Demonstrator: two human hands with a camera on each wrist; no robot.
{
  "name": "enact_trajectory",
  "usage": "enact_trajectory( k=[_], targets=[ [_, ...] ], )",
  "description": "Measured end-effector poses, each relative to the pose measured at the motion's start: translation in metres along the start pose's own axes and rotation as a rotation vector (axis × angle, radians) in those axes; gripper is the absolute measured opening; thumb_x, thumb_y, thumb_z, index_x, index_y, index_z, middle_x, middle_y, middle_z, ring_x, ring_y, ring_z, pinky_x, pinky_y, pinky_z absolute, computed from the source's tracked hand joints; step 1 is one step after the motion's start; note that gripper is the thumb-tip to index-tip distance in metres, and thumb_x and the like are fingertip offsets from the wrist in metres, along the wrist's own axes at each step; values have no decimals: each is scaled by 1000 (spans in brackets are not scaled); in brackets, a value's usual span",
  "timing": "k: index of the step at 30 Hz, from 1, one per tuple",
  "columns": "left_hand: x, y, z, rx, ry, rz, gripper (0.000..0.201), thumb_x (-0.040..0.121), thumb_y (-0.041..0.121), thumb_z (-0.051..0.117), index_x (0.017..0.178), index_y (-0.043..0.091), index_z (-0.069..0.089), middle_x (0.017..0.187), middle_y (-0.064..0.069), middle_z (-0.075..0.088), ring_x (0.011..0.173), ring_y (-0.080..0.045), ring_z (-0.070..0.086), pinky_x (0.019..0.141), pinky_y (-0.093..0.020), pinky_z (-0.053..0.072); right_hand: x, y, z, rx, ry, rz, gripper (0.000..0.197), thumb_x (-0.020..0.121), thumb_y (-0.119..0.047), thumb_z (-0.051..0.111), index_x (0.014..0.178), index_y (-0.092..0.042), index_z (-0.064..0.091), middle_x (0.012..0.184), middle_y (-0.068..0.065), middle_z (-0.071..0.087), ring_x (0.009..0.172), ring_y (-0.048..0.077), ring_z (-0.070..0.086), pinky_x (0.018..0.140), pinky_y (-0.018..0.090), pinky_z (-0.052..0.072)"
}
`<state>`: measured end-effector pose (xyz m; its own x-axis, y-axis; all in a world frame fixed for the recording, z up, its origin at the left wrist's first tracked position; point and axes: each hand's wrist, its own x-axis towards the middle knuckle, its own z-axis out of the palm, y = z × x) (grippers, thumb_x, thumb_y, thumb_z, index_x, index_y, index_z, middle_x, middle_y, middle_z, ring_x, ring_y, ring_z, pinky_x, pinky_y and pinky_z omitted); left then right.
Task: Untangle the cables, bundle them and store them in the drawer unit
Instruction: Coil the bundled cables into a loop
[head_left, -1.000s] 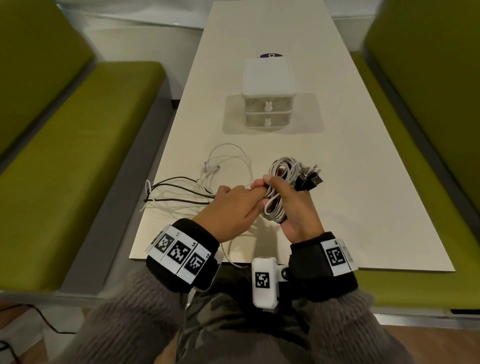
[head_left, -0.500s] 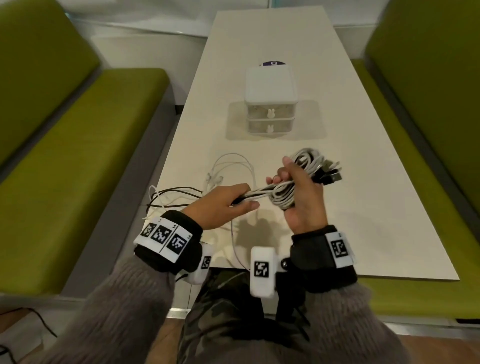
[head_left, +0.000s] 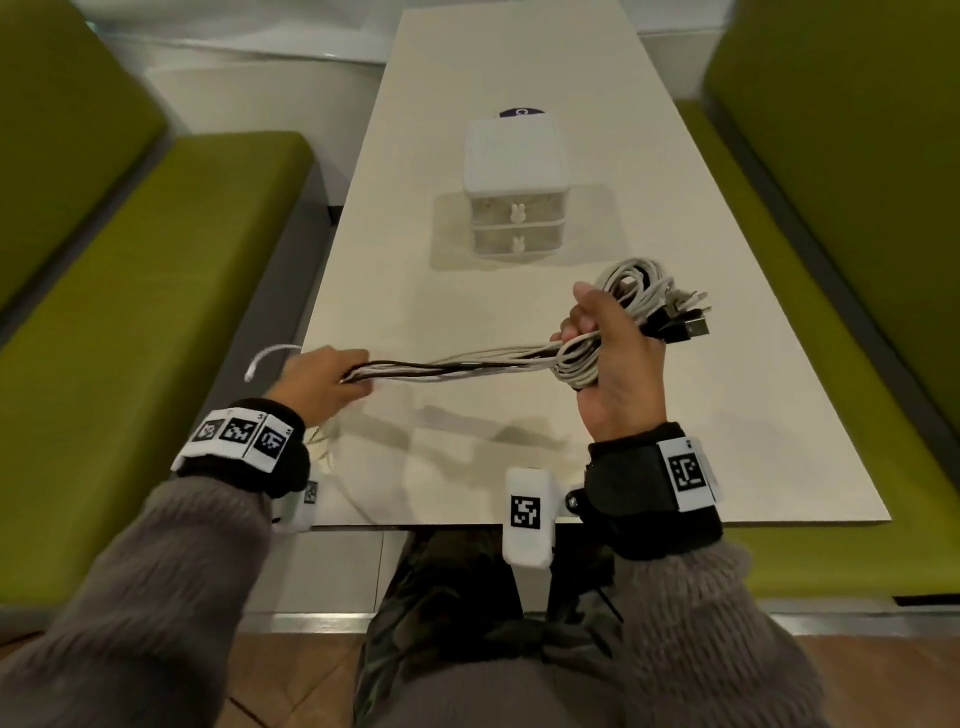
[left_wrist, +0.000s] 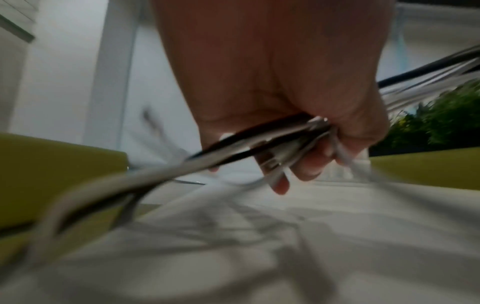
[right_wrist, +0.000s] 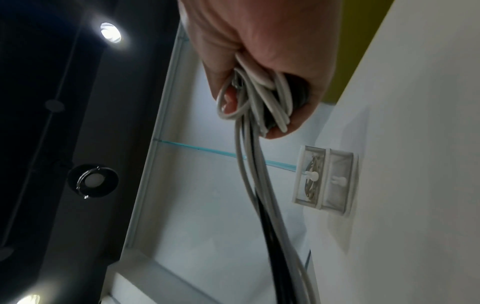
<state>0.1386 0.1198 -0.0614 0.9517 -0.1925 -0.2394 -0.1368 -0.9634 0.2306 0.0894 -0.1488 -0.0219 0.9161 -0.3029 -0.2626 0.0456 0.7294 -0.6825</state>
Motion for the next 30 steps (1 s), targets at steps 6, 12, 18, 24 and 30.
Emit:
enact_trajectory(
  k=[6,12,18,24,30],
  targets=[
    [-12,23,-16,17,-170,-59,90,64,55,75,137,27,32,141,-1,37,133,-24,28,106,-48,29,3,15,8,8,41,-24,27,85,1,63,74,-14,43,47,-2,44,42,12,44,49,23,41],
    [-36,98,-34,8,-30,124,124,57,66,71,148,28,-5,157,10,-6,144,-14,-11,114,-59,-2,3,27,13,1,57,-19,24,86,2,62,80,-12,43,48,-1,43,42,13,42,46,23,39],
    [-28,125,3,18,-60,277,63,84,37,63,135,20,32,132,1,51,135,-18,33,115,-54,-2,-5,29,17,-53,23,-30,20,86,0,63,82,-9,45,47,-2,45,43,12,45,46,24,40],
    [-26,100,8,-167,-48,266,21,98,29,43,104,10,50,75,-7,59,82,-31,53,74,-31,30,1,22,4,3,17,-32,26,87,1,61,74,-13,44,48,-2,43,44,13,42,48,24,39],
    [-31,64,9,-295,-154,193,11,97,19,42,90,23,50,76,3,52,70,-19,48,70,-33,35,4,13,-4,22,-2,21,27,88,-4,62,69,-15,47,48,-4,43,43,11,41,49,25,38]
  ],
)
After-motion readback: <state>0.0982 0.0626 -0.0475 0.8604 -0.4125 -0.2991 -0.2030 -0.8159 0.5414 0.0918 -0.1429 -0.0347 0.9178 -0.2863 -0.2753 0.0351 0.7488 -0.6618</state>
